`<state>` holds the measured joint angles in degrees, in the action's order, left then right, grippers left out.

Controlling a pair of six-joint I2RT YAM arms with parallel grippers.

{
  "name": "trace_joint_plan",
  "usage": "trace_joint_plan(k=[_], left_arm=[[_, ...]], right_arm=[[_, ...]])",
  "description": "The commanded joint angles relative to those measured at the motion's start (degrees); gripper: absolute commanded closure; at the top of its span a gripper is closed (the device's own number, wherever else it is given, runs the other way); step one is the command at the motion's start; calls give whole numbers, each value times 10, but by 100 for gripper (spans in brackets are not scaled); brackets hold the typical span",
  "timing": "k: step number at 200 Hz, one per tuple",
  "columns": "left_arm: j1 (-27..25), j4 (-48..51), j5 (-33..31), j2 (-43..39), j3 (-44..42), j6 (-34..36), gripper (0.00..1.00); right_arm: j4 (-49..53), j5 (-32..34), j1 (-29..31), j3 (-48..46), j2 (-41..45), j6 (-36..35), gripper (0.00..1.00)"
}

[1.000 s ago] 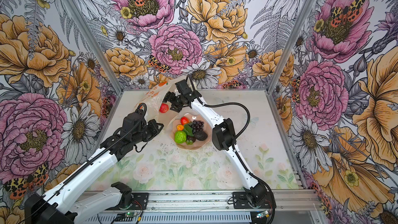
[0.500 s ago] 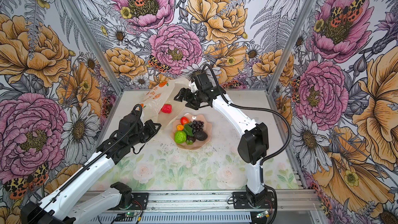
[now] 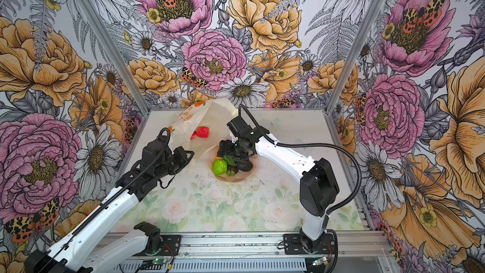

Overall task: Place the fruits into the plastic bag
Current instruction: 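Withdraw the right gripper from the bag and move it over the plate, then lower the right gripper onto the green bumpy fruit and close on it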

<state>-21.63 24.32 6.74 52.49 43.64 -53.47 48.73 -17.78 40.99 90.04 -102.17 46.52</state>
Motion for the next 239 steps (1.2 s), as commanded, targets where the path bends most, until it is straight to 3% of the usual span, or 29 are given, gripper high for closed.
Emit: trace_joint_plan(k=[1,73,162,239], left_arm=[[17,1,25,-20,-14,12,100],[70,28,70,-47,-28,16,100],[55,28,51,-72,-37,6,100],[50,28,47,-81,-44,0,100]], right_arm=[[17,34,16,42,-23,-9,11],[65,75,40,104,-77,-26,11],[76,75,42,111,-123,-44,11],[77,75,59,149,-179,-48,18]])
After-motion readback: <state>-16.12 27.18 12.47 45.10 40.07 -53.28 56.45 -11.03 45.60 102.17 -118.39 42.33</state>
